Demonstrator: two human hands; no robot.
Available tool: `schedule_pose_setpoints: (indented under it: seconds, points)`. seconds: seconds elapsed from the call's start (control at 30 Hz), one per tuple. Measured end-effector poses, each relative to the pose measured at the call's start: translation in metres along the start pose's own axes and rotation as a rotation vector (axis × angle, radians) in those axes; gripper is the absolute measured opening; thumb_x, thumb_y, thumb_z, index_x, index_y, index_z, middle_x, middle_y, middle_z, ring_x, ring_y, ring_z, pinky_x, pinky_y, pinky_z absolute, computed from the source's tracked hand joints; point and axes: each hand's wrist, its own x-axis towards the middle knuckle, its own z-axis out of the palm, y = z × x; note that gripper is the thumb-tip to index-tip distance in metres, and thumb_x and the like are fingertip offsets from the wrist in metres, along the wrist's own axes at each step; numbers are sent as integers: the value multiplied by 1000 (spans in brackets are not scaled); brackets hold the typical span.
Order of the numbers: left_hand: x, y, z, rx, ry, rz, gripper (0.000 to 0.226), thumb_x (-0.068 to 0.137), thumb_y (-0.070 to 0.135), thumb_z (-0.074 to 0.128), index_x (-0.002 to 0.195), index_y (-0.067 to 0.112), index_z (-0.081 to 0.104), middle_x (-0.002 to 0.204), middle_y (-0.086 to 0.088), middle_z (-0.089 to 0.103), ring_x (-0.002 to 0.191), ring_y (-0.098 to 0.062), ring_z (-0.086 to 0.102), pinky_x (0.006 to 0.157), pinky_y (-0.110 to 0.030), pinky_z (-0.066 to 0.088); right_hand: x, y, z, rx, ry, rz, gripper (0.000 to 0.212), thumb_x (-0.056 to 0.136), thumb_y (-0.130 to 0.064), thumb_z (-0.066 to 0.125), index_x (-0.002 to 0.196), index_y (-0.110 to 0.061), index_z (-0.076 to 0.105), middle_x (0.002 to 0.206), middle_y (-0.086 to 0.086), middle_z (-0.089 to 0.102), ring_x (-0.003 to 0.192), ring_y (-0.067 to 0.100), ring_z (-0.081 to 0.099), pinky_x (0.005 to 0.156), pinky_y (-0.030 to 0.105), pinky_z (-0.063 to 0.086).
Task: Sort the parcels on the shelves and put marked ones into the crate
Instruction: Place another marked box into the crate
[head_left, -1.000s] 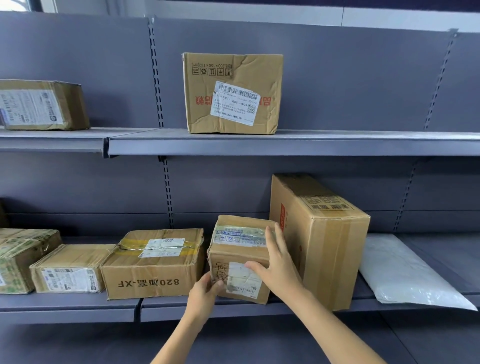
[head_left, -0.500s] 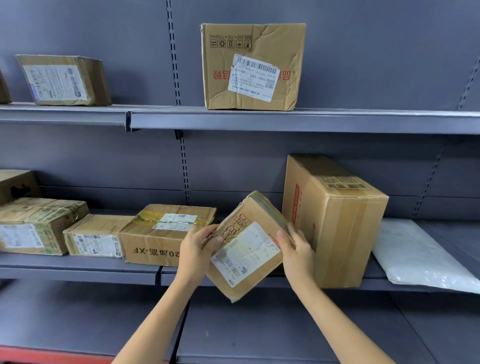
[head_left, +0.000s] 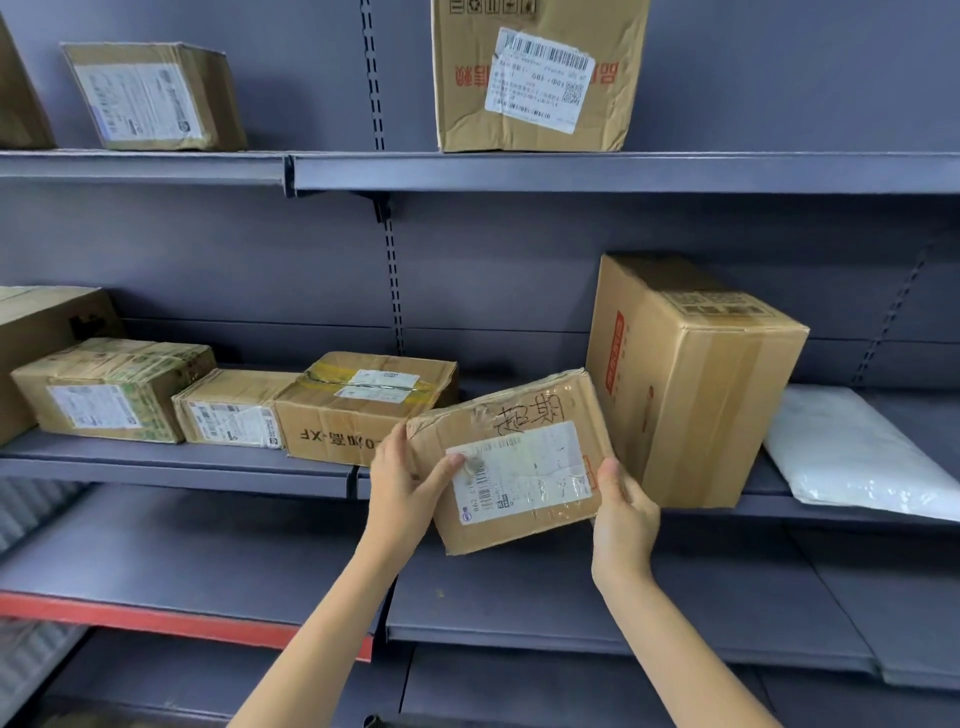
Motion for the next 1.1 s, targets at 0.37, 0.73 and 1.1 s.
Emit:
schedule_pose_setpoints:
  seconds: [0.37,0.73,1.1]
  points:
    - [-46,-38,-30,-355,11,-212,48,80,22,68,123,24,47,108,5,65,96,-13,66,73,-28,55,-50,26,-5,-365,-277,43,24,87,-37,59,95,-15,62,97,0,67,88,14,61,70,26,47]
    - [-90,-56,-40,-306,-91,-288,49,66,50,71,110,44,51,108,8,66,99,-14,65,83,-39,54,-88,48,-30,-220,-430,191,27,82,-18,68,100,-33,54,94,-12,66,85,3,63,58,12,51]
    - [-156,-65,-10,-269,-111,-436,48,80,39,60,124,28,44,113,4,61,101,-14,62,80,-30,53,-109,81,-81,-213,-430,327,24,84,-17,66,100,-30,54,91,-11,66,81,2,63,55,12,51]
